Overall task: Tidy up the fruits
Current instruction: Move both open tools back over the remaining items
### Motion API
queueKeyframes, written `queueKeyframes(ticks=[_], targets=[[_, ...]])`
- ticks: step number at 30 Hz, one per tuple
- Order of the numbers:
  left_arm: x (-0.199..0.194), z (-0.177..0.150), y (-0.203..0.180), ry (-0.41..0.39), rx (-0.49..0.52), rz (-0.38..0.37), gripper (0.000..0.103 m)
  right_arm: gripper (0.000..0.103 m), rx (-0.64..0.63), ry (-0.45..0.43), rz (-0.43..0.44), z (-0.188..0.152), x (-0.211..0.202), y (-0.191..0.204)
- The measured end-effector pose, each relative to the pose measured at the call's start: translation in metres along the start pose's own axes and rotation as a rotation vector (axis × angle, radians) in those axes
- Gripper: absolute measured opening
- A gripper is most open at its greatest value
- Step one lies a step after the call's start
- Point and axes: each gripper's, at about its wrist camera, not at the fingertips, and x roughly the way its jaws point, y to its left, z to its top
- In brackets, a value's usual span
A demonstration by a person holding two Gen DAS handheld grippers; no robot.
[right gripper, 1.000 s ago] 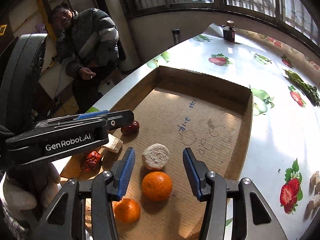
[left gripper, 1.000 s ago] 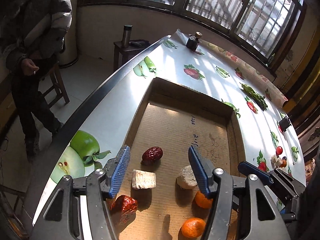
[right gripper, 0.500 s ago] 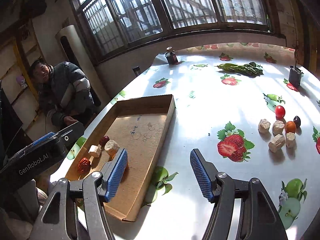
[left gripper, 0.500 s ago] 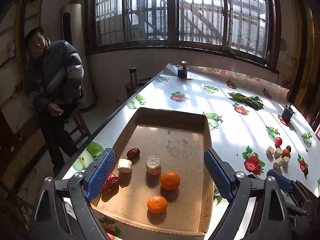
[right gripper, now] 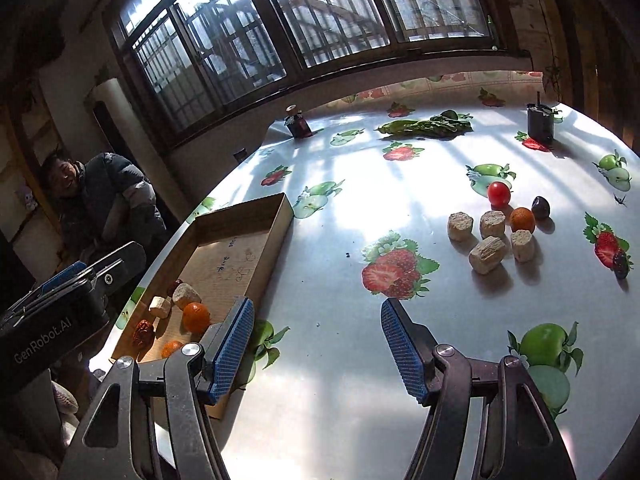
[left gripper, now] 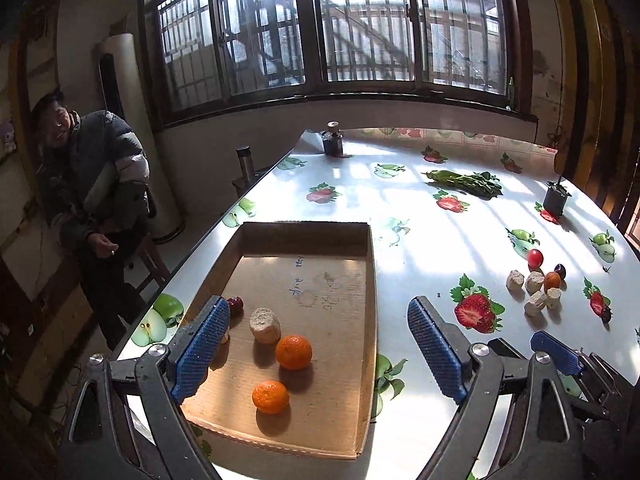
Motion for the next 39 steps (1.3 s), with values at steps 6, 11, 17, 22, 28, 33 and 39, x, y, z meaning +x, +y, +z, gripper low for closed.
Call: queueKeyframes(ticks=[6,11,17,22,28,33,39], targets=[[0.009,-0.004,-0.009,0.031,0.015,-0.013,0.09,0.074,0.023,0.004,-0.006,-0.001,0.002,-0.009],[0.021,-0.004,-0.014,0.075,0.027,-0.042,0.09,0.074,0.024,0.002,-0.019,0.005,-0.001,-0.021],[0.029,0.002,-0.023,0.082,0.044,-0.082,0.09,0.075,0.043,-0.069,-0.192,0.037,-0.042,-0.093],[0.048,0.002,-0.054,0.141,0.081,-0.181,0.09,0.075,0.114,-0.067,-0.386,0.055,-0.07,-0.172],[0.063,0.0,-0.107,0.184,0.14,-0.307,0.09,0.075,0.211,-0.037,-0.433,0.062,-0.073,-0.23],[0.08,-0.01,-0.161,0.23,0.234,-0.425,0.09,0.075,0.246,0.016,-0.41,0.058,-0.048,-0.251],[0.111,-0.013,-0.201,0.262,0.242,-0.525,0.089,0.067,0.213,0.099,-0.402,0.044,-0.032,-0.254]])
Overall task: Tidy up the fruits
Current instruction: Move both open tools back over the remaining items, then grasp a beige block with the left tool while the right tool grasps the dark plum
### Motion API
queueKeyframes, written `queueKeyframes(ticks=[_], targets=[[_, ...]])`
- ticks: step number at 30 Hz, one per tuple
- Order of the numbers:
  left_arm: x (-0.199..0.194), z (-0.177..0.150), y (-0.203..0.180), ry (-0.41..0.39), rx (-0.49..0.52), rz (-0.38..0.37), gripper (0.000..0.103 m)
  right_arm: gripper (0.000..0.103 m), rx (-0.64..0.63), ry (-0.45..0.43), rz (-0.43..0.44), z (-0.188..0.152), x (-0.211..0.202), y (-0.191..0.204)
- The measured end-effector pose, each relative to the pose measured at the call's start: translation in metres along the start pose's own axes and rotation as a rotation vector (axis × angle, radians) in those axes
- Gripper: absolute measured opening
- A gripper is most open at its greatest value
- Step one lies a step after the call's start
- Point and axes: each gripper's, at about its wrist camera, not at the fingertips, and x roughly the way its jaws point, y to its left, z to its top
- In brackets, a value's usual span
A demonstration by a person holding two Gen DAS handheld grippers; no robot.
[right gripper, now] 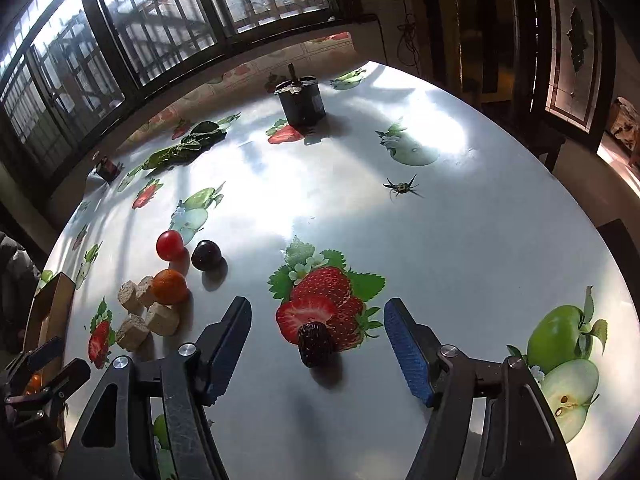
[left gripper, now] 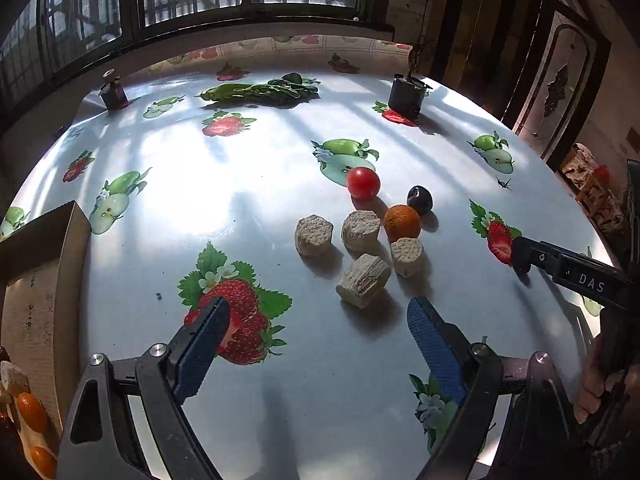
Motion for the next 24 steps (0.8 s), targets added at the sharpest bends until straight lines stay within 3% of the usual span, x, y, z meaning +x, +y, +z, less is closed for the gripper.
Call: queueKeyframes(ticks=[6,8,10,12,15,20,24], targets=[[0.032,0.01,-0.014,0.011,0.045,-0.022,0.081,0.056,-0.067,0.03,-0.029,-0.011,0.008,0.007],[0.041,0.01,-0.018,0.032,0.063,-0.045,0.062,0.048,-0.085,0.028,-0.036,-0.012,0.009,0.01],[0.042,0.008,-0.024,0.017,0.096,-0.021,0.044,0.038,-0.11,0.026,-0.052,-0.013,0.009,0.014],[0.042,0.006,-0.029,0.016,0.127,-0.003,0.033,0.032,-0.135,0.022,-0.072,-0.016,0.008,0.018],[0.039,0.006,-0.024,0.026,0.092,-0.025,0.033,0.021,-0.16,0.013,-0.096,-0.019,0.007,0.022],[0.015,0.004,-0.014,0.006,0.032,-0.038,0.033,0.021,-0.152,-0.001,-0.061,-0.021,-0.005,0.025],[-0.033,0.001,-0.002,-0.06,0.0,-0.062,0.034,0.021,-0.162,-0.046,-0.007,-0.019,-0.03,0.038]])
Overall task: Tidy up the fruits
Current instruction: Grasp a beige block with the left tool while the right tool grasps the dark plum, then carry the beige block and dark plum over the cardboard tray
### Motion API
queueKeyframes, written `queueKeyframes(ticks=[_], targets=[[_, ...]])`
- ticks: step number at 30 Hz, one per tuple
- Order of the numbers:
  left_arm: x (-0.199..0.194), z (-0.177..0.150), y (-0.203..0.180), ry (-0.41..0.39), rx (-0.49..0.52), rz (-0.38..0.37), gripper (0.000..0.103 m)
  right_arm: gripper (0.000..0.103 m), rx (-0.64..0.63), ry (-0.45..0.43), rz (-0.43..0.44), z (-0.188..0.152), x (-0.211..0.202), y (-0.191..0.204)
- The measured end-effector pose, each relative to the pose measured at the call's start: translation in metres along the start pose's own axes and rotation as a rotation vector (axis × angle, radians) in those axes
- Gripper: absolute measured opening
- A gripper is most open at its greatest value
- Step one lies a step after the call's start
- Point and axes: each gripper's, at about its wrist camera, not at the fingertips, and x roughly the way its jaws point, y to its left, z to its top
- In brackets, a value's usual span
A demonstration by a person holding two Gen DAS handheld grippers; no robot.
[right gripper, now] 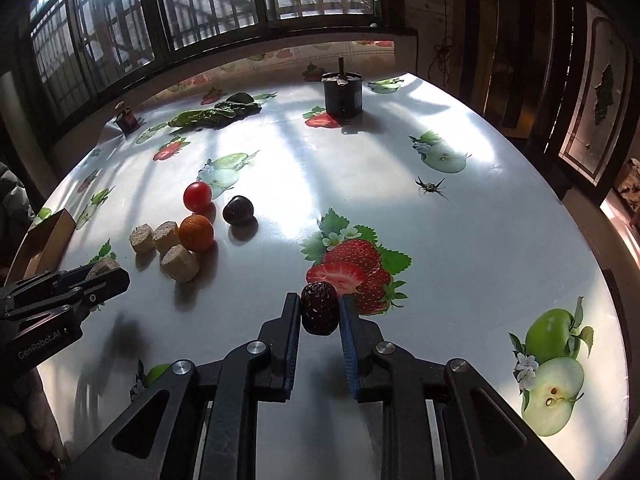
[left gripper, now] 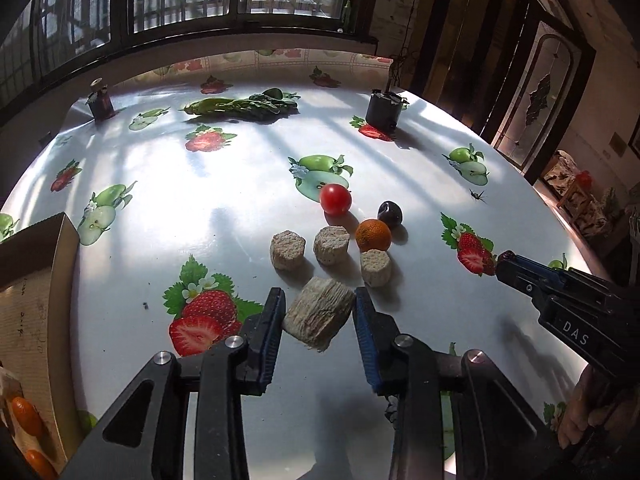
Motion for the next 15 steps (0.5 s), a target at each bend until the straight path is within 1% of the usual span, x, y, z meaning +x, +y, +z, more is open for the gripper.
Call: queueKeyframes(ticks=[4,7,9,12,15], targets=[[-0.064,0.001,0.024,-0.076,-0.043,-0.016,0.034,0.021,-0.041,-0.06,0.054,0.011,-0.032,0.028],[-0.115,0.005,0.052,-0.143,-0.069,0.011,0.034,0.021,-0.102,-0.129,0.091,0.023,-0.061,0.059],[-0.144,0.01,0.077,-0.176,-0.086,0.055,0.034,0.021,-0.144,-0.17,0.134,0.035,-0.081,0.084],[-0.178,0.024,0.122,-0.203,-0.123,0.143,0.034,0.021,-0.2,-0.215,0.212,0.058,-0.105,0.125],[-0.197,0.04,0.173,-0.206,-0.152,0.249,0.034,0.021,-0.244,-0.265,0.288,0.087,-0.126,0.17]])
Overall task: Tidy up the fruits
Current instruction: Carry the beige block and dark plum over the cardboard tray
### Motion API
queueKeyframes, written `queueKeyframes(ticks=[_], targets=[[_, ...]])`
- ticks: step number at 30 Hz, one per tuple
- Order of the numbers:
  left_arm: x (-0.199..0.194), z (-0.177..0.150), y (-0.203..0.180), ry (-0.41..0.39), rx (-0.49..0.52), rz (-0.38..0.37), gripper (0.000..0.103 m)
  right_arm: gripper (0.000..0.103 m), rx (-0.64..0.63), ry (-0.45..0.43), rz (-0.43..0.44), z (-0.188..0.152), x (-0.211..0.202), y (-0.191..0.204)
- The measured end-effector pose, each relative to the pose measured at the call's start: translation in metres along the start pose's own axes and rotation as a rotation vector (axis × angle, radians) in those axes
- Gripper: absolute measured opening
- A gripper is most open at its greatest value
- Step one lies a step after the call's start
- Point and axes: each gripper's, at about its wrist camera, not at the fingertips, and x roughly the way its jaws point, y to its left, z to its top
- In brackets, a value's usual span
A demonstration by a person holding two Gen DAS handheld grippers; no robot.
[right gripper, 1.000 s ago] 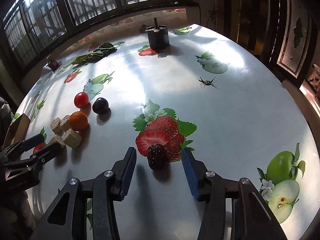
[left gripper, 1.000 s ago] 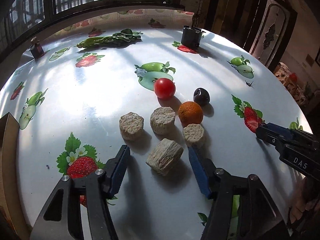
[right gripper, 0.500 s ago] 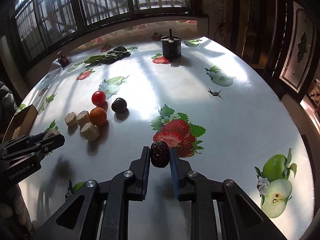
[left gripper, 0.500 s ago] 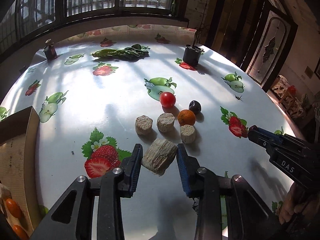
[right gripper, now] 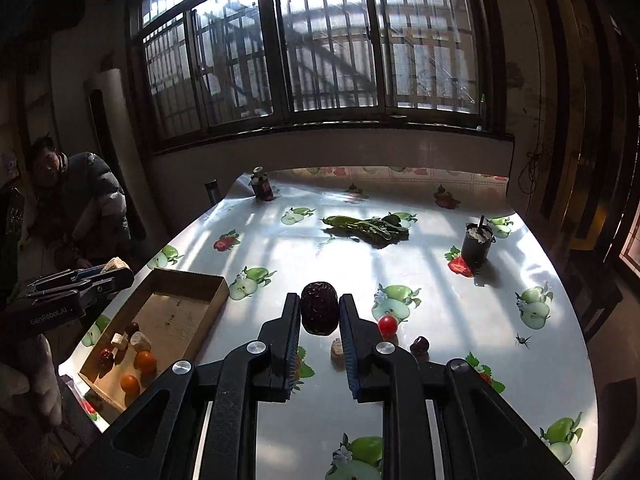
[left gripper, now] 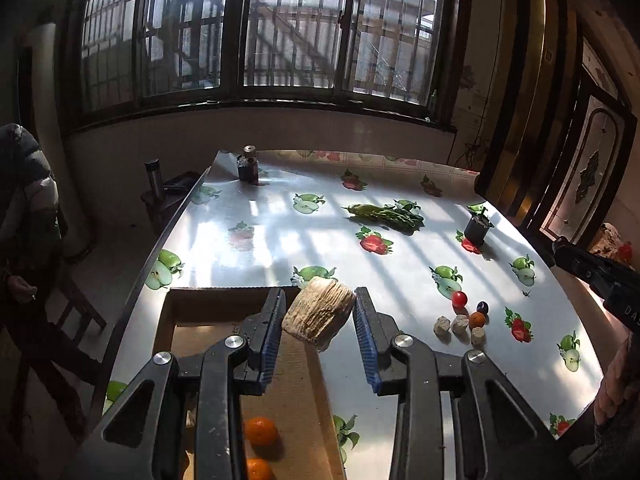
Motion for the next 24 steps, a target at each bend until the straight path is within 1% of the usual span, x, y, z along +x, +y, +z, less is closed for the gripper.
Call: queueKeyframes(ticks=[2,4,5,7,9,12,13,16,21,24], targets=[[0.011,0.012,0.033,0.027,-0.037,0.047,0.034,0.021,-0.034,-0.021,0.04,0.023,0.009,0.027],[0.028,0.013,0.063,0.052,-0.071,0.103,0.034,0.021,-0.049,-0.006,0.081,0.039,0.028,0.05],[0.039,0.011,0.073,0.066,-0.076,0.127,0.034,0.021,-0.05,0.023,0.11,0.043,0.043,0.063],[0.066,0.0,0.091,0.122,-0.101,0.14,0.034,0.021,-0.058,0.092,0.157,0.042,0.078,0.089],[0.098,-0.017,0.103,0.191,-0.122,0.141,0.034,0.021,-0.066,0.171,0.193,0.03,0.116,0.114],[0.138,-0.041,0.118,0.285,-0.146,0.158,0.034,0.021,-0.084,0.28,0.225,-0.002,0.17,0.146],[0.148,-0.048,0.122,0.312,-0.155,0.164,0.034,0.021,-0.1,0.319,0.231,-0.016,0.188,0.157],[0.171,-0.063,0.131,0.379,-0.166,0.183,0.034,0.021,-0.137,0.404,0.241,-0.047,0.225,0.179],[0.187,-0.076,0.137,0.423,-0.158,0.193,0.034,0.022,-0.214,0.473,0.228,-0.079,0.259,0.202],[0.186,-0.078,0.14,0.414,-0.166,0.191,0.034,0.022,-0.233,0.499,0.22,-0.091,0.269,0.206]])
